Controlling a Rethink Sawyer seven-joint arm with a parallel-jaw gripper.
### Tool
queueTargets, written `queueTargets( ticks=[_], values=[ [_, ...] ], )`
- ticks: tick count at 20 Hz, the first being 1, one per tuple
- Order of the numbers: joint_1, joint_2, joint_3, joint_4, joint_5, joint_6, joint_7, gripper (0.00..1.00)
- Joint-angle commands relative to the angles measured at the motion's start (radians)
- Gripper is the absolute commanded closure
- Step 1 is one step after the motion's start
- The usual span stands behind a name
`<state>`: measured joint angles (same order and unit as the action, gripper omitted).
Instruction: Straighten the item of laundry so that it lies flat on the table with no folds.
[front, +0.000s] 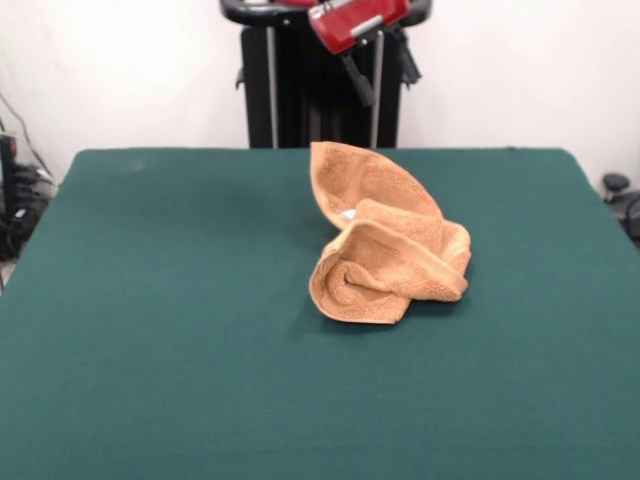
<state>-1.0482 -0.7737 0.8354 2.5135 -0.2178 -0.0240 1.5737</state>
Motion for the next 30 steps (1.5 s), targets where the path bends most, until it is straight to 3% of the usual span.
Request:
queueTargets(
  ticks=[1, 5, 20, 30],
  values=[
    [0.001, 0.055, -0.028, -0.049, -0.067, 0.048, 0.073, 0.0],
    [-0.005, 0.069, -0.061, -0.097, -0.131, 0.104, 0.016, 0.0],
    [-0.145, 0.061, -0.012, -0.147, -0.301, 0.34, -0.096, 0.0],
    [-0.219, 0.113, 0.051, -0.178, -0.38, 0.328, -0.086, 0.0]
  ],
)
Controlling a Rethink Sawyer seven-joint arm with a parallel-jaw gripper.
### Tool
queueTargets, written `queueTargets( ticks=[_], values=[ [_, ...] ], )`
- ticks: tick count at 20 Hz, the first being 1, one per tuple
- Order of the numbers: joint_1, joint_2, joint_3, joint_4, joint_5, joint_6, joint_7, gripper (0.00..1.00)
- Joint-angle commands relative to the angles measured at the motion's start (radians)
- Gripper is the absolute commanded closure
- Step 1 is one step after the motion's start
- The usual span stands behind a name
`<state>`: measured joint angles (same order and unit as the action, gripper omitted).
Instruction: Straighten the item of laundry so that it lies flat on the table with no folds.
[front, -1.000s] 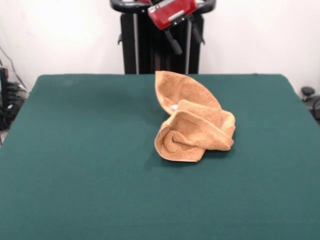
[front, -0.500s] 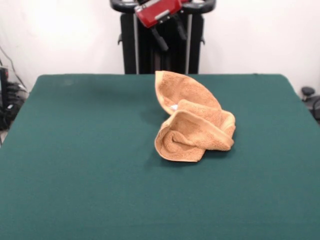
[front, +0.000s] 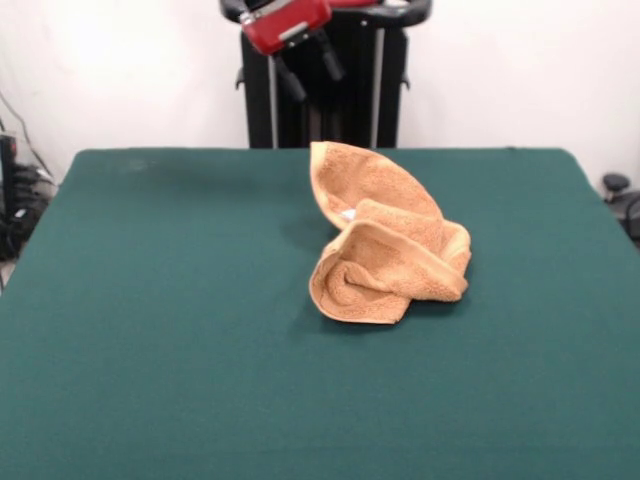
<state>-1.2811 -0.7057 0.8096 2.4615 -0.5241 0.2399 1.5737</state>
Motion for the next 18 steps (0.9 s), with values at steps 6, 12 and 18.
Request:
queueTargets(
  ticks=[6, 12, 18],
  values=[
    [-0.015, 0.062, 0.113, -0.137, -0.061, 0.098, -0.09, 0.0],
    [-0.044, 0.111, 0.155, -0.141, -0.059, 0.007, -0.038, 0.0],
    [-0.043, 0.108, 0.154, -0.154, -0.094, -0.06, -0.006, 0.0]
  ],
)
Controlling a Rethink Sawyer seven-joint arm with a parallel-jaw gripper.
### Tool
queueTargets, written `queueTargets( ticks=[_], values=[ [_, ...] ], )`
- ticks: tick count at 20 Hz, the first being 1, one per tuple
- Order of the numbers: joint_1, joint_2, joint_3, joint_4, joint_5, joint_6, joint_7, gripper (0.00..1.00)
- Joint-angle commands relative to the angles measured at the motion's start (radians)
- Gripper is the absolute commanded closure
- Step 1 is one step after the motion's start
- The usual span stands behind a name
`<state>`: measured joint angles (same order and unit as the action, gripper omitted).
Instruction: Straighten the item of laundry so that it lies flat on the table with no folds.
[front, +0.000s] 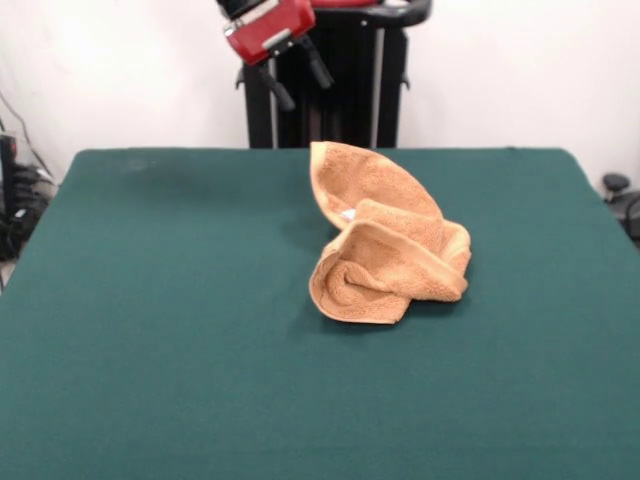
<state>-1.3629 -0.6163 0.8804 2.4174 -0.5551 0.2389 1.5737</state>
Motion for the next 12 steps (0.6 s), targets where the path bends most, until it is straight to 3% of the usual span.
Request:
queueTargets(
  ticks=[1, 7, 12],
  values=[
    [0.039, 0.018, 0.085, -0.112, -0.066, -0.066, -0.004, 0.0],
    [0.044, 0.01, 0.078, -0.121, -0.094, -0.107, 0.01, 0.0],
    [0.123, -0.05, -0.012, -0.171, -0.185, -0.207, 0.047, 0.0]
  ],
)
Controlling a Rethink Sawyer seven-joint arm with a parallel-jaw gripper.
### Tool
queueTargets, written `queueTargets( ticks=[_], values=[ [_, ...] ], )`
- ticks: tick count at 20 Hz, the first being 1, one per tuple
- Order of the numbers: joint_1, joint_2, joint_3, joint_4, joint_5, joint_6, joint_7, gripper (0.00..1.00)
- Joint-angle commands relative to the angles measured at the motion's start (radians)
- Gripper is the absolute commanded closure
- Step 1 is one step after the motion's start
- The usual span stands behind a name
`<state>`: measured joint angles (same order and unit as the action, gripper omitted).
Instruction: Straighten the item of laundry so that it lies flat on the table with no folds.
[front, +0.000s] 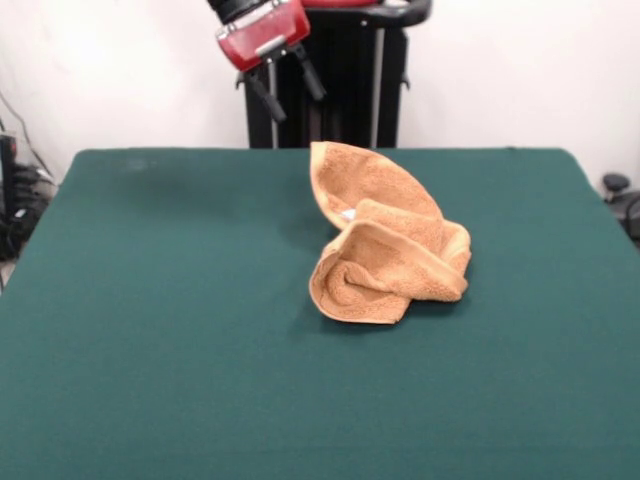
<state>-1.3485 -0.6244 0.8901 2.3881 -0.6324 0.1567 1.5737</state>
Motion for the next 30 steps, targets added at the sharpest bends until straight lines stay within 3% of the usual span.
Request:
queueTargets(
  ticks=[1, 9, 18, 30],
  values=[
    [0.114, -0.041, -0.031, -0.147, -0.115, -0.133, 0.053, 0.0],
    [0.114, 0.03, -0.048, -0.164, -0.145, -0.114, 0.054, 0.0],
    [0.113, 0.168, -0.091, -0.201, -0.203, -0.118, 0.05, 0.0],
    [0.093, 0.262, -0.086, -0.209, -0.237, -0.102, 0.047, 0.0]
  ],
)
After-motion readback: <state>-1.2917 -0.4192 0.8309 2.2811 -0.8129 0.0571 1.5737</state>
